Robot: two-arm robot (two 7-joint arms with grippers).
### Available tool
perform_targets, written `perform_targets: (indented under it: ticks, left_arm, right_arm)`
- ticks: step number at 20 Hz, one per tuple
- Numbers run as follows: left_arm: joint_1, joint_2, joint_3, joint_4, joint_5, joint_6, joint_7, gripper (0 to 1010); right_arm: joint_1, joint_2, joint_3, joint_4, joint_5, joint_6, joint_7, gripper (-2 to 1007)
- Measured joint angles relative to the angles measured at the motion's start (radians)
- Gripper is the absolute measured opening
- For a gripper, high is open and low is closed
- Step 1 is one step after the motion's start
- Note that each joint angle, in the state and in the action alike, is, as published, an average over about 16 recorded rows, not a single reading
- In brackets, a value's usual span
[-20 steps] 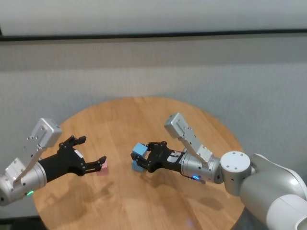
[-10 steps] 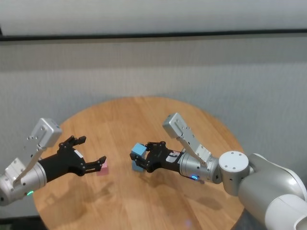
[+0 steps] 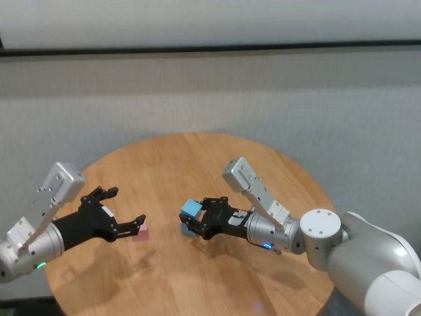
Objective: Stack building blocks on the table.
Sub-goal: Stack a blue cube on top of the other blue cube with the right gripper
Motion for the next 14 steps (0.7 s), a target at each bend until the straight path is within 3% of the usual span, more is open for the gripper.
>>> perform_targets:
  ticks: [14]
  left_arm:
    - [0.000, 0.000, 0.000, 0.000, 0.000, 0.000, 0.000, 1000]
  right_arm:
    - [0.016, -0.012, 0.025, 0.040, -0.029, -0.008, -0.001, 370]
